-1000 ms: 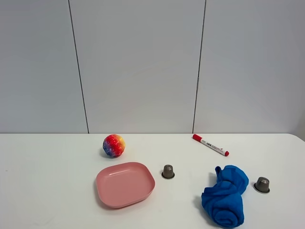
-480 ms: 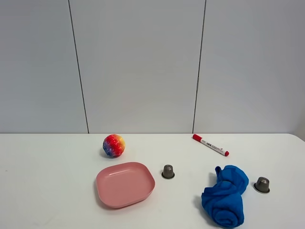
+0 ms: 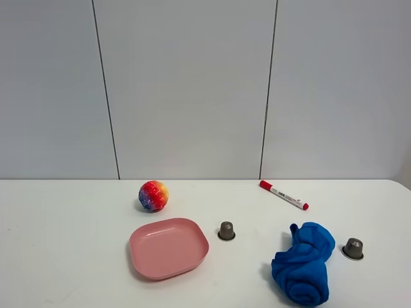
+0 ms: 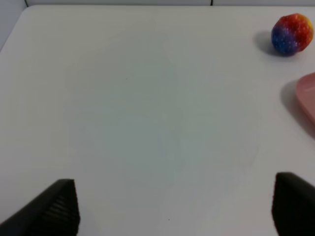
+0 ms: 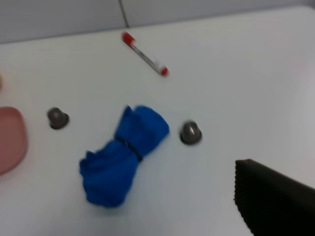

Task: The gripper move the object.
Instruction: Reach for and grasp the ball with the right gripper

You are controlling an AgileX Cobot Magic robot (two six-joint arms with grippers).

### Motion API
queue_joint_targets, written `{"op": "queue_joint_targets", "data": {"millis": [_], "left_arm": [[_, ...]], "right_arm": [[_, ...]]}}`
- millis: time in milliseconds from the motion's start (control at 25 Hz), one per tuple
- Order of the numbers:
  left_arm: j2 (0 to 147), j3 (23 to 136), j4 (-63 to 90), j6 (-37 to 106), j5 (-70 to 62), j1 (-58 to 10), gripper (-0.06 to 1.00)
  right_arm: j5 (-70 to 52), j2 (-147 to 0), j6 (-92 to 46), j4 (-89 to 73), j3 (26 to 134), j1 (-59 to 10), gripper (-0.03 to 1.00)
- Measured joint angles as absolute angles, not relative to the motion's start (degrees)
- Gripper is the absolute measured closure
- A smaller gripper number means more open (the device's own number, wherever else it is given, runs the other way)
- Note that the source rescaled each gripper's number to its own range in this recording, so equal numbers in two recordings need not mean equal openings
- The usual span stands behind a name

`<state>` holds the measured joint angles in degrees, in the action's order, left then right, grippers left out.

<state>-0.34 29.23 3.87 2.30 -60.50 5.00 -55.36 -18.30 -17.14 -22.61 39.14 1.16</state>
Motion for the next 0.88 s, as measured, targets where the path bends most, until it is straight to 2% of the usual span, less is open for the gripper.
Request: {"op": "queue_joint_targets", "data": {"millis": [280,480,640,800,880], "left_arm": [[-0.3,29.2,3.9,2.3,-60.5,5.0,-0.06],[-0.3,29.2,3.9,2.3,-60.5,5.0,-0.06],[-0.3,29.2,3.9,2.3,-60.5,5.0,-0.06],[-0.3,29.2,3.9,2.3,-60.5,5.0,-0.06],[-0.3,29.2,3.9,2.3,-60.5,5.0,-0.06]], "right_arm": [[-52.5,-38.2,-25.5,-30.4,50.8,1.2,-0.03],[-48.2,-48.9,-33.0,-50.5,51.4,1.2,-0.03],[-52.0,-56.7,-47.5,-66.3,53.0,0.8,-0.03],[-49.8,-63.8,-56.5,-70.2,59.1,-5.6,-0.03],[-45.2,-67.4,-55.8,-66.5,64.5,-11.7,-0.03]]}}
